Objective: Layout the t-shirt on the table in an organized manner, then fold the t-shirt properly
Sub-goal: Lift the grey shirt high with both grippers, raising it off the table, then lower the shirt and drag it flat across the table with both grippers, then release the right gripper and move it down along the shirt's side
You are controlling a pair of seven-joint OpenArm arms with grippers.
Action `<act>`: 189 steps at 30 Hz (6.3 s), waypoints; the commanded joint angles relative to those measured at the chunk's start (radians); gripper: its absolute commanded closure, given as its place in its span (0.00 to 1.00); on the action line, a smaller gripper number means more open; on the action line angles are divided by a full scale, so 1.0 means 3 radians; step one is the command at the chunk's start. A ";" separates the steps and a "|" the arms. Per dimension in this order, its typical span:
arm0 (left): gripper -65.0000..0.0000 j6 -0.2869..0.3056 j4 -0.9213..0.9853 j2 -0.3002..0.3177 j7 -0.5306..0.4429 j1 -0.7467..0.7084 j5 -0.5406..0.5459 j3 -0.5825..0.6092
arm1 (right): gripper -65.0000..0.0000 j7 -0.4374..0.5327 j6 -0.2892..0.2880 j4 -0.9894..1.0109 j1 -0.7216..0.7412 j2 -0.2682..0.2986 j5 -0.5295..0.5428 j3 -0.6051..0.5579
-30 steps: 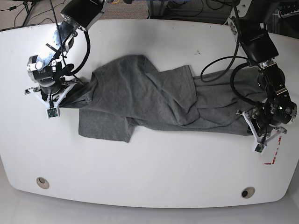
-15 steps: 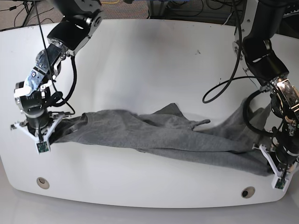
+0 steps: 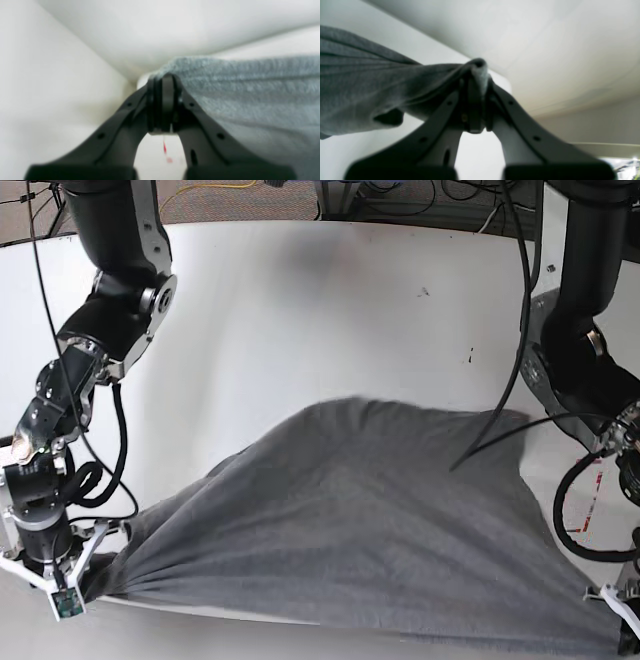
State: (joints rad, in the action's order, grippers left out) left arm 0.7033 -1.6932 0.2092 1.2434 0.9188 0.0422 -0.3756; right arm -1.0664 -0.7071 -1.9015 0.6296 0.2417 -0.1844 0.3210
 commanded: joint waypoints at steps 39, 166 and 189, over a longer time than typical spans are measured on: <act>1.00 -0.0017 0.0527 0.0154 0.0093 0.0939 -0.0010 -0.0029 | 1.00 0.0064 0.0030 0.0275 0.0829 0.0399 -0.0012 -0.0290; 0.26 -0.0017 -0.0706 0.0446 0.0302 -0.3234 0.0005 -0.0653 | 0.25 0.0069 0.0030 -0.0400 -0.2495 -0.1043 -0.0027 0.0283; 0.26 -0.0017 -0.0701 0.0441 0.0302 -0.3224 0.0005 -0.0648 | 0.25 -0.0222 0.0030 -0.0416 -0.2858 -0.0650 -0.0083 0.0022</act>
State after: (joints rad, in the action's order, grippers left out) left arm 0.6975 -1.8885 0.3244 1.3392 -0.0612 0.0452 -0.5674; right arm -1.1378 -0.6998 -2.0018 -0.2470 0.0387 -0.2100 0.3271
